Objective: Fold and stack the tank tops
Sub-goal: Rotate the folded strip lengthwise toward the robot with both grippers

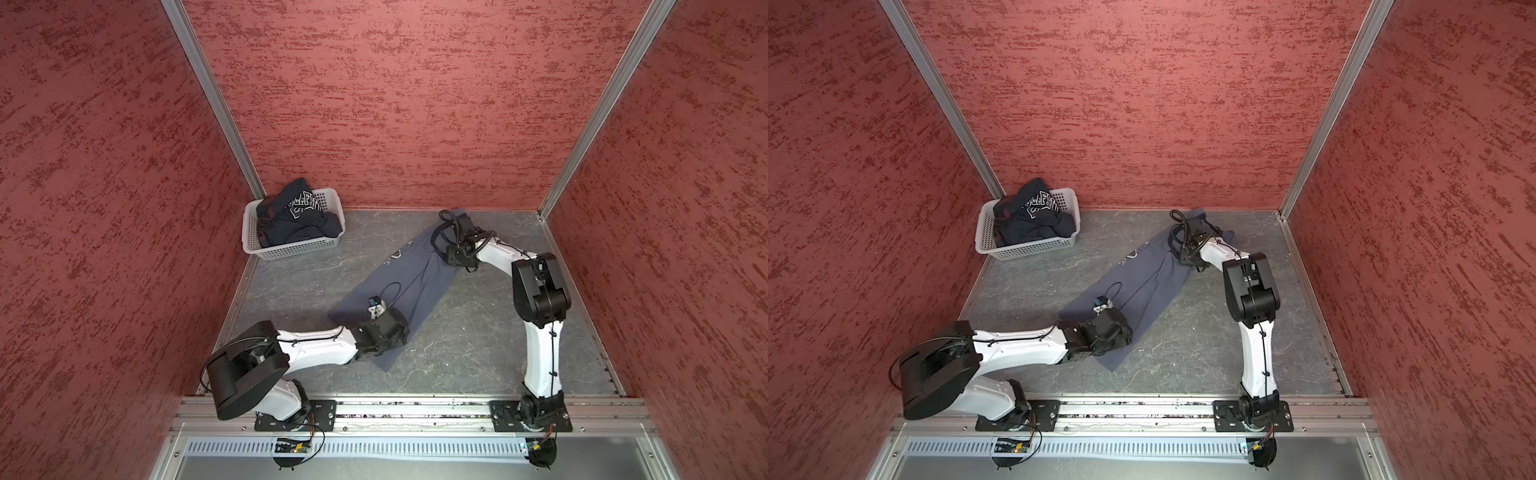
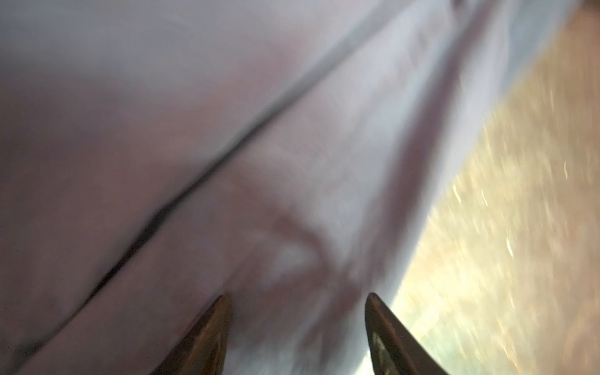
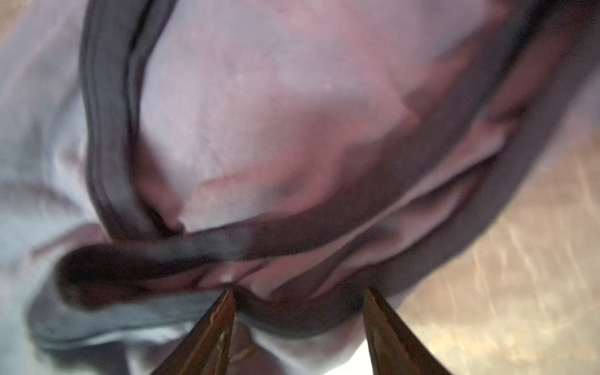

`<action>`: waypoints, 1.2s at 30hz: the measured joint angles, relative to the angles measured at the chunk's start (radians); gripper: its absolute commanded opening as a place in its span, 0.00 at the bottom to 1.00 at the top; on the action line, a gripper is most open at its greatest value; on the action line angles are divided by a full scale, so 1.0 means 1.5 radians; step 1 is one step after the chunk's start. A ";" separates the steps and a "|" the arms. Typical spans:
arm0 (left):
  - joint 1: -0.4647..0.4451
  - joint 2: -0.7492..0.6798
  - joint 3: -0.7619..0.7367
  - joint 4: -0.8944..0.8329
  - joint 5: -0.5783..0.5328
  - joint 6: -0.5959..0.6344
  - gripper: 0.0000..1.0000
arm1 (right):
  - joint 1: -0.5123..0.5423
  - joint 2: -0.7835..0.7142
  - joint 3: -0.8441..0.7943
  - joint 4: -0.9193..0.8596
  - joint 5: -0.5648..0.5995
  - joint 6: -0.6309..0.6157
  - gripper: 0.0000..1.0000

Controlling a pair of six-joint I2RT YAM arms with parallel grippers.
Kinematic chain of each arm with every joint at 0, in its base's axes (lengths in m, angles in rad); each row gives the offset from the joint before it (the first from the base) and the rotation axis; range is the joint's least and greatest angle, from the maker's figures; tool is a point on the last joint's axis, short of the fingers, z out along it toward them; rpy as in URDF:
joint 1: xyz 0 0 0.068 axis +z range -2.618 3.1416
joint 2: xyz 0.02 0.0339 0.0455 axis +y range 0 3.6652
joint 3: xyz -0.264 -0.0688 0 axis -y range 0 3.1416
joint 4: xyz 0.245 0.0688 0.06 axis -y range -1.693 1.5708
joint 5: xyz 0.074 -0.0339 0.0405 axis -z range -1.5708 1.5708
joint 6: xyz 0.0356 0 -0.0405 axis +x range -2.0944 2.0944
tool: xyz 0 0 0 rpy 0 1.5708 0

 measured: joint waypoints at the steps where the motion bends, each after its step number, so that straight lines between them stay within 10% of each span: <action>1: -0.014 -0.001 0.010 -0.020 0.008 -0.001 0.69 | 0.000 0.000 0.014 -0.014 0.004 -0.004 0.67; 11: 0.131 -0.135 0.039 -0.161 0.020 0.093 0.71 | 0.034 -0.266 -0.160 -0.030 -0.016 -0.001 0.68; 20: 0.295 -0.031 0.038 -0.155 0.072 0.224 0.67 | 0.137 -0.362 -0.398 0.031 -0.103 0.081 0.66; 36: 0.163 -0.041 -0.019 -0.103 0.019 0.169 0.66 | 0.114 -0.137 -0.235 0.082 -0.057 0.050 0.64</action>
